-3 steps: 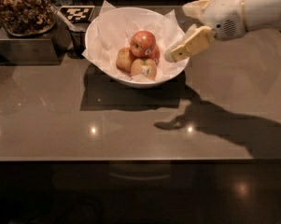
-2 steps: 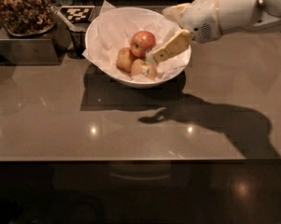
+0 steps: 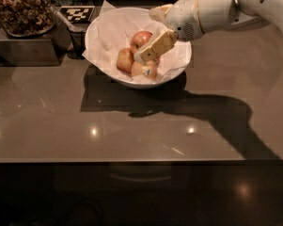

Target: Pick apple from white bowl

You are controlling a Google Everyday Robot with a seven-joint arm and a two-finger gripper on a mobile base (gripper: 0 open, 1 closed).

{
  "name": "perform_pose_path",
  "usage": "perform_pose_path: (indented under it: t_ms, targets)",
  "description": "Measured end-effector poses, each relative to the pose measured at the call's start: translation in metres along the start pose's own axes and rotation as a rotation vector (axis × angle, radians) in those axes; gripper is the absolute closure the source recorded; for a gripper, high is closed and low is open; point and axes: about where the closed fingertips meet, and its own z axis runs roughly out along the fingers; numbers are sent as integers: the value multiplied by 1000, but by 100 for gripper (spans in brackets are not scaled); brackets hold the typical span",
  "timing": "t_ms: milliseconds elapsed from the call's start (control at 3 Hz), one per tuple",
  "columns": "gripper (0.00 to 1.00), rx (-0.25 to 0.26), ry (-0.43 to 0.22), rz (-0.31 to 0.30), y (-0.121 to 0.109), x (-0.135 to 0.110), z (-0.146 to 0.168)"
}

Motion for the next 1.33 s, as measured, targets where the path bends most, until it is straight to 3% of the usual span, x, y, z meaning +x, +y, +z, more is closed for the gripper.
perform_pose_path:
  t_ms: [667,1333]
  targets:
    - [0,36,74,-66,-42,-1,-12]
    - [0,-44,34,0,-35,18,34]
